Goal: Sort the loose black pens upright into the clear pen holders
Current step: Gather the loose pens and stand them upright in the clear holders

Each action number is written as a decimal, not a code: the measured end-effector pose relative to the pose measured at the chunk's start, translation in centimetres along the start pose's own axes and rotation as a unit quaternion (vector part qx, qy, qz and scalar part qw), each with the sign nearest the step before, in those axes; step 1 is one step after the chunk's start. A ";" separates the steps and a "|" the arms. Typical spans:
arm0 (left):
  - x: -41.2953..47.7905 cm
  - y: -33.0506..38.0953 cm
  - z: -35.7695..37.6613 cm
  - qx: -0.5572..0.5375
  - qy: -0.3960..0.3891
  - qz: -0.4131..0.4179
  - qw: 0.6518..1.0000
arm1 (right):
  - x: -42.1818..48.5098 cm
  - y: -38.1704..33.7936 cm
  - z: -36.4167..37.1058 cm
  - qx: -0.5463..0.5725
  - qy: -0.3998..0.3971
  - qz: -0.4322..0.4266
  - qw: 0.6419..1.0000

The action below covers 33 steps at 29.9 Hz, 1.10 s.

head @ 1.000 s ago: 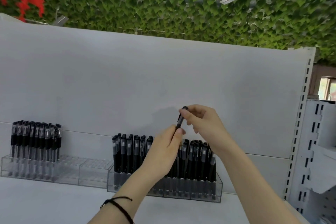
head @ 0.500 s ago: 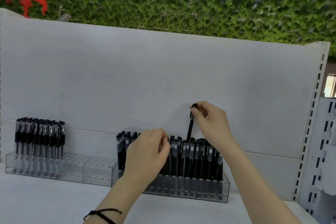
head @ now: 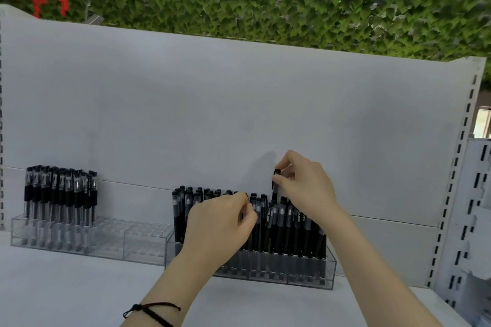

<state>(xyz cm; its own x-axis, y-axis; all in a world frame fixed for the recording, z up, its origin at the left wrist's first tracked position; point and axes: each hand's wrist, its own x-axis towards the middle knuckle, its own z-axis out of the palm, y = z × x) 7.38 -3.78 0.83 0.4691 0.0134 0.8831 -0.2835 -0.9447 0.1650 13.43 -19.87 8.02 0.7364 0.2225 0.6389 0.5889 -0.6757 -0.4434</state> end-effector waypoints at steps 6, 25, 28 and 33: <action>0.1 0.2 -0.1 -0.004 0.004 0.006 1.000 | 0.3 0.2 -0.8 0.003 -0.017 0.009 1.000; 0.1 0.7 0.0 -0.040 -0.062 0.009 0.997 | -0.1 0.7 0.0 -0.031 -0.102 -0.004 0.994; -0.2 1.0 0.2 -0.015 -0.113 0.026 0.993 | 0.1 0.7 -0.3 -0.030 -0.107 -0.001 0.994; -0.5 1.1 0.8 0.013 -0.132 0.026 0.991 | 0.2 0.9 -0.4 -0.018 -0.146 -0.010 0.989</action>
<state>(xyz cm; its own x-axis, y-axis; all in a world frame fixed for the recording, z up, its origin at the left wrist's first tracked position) 7.54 -5.04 0.25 0.6578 -0.1195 0.7436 -0.2942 -0.9497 0.1076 13.99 -20.72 7.93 0.7924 0.4261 0.4366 0.5962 -0.6926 -0.4061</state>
